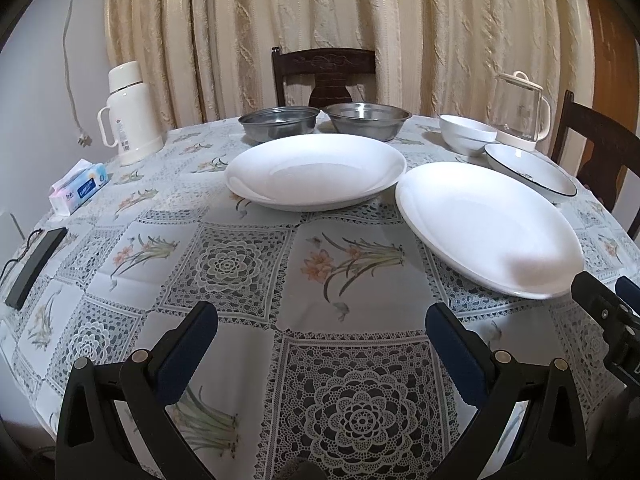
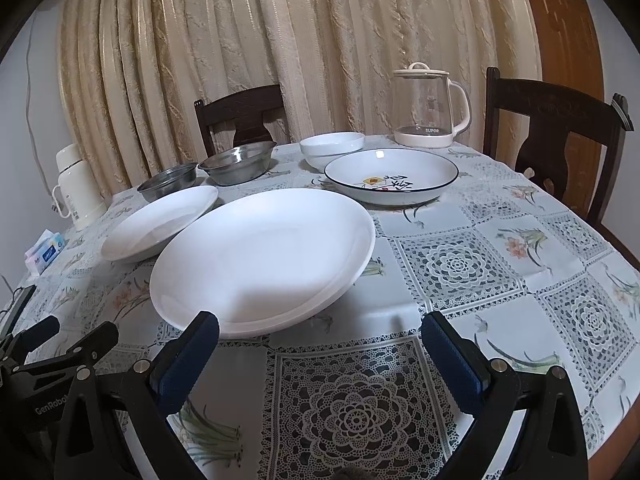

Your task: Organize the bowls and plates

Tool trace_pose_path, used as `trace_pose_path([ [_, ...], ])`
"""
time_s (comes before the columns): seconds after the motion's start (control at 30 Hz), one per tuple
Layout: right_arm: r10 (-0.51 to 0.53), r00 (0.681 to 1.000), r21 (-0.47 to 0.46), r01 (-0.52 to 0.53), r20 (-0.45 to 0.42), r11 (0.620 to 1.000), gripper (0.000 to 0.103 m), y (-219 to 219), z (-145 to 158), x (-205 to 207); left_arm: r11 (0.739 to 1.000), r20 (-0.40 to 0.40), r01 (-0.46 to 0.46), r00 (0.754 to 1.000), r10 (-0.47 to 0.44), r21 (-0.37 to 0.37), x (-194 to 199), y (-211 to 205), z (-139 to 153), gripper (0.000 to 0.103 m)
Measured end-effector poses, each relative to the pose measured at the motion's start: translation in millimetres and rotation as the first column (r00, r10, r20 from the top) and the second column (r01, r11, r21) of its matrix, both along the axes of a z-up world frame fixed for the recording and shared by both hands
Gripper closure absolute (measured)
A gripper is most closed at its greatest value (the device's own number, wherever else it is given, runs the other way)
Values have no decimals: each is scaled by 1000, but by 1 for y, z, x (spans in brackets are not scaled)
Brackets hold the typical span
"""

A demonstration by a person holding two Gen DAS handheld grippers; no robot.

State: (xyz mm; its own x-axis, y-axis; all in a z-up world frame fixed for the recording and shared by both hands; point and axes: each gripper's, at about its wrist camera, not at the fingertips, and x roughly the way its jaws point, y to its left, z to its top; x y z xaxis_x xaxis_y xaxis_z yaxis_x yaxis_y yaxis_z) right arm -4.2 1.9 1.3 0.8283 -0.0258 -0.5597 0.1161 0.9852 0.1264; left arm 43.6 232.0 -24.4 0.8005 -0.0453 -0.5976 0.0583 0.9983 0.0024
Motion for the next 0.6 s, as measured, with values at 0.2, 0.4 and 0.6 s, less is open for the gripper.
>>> trace_pose_path([
  [0.2, 0, 1000, 0, 0, 0, 1000, 0, 0, 0, -1, 1000, 0, 0, 1000, 0, 2, 0, 0, 0, 0],
  [0.4, 1, 1000, 0, -1, 1, 1000, 0, -1, 0, -1, 1000, 0, 2, 1000, -2, 10, 0, -1, -1, 0],
  [0.6, 1, 1000, 2, -1, -1, 1000, 0, -1, -1, -1, 1000, 0, 7, 1000, -7, 16, -1, -1, -2, 0],
])
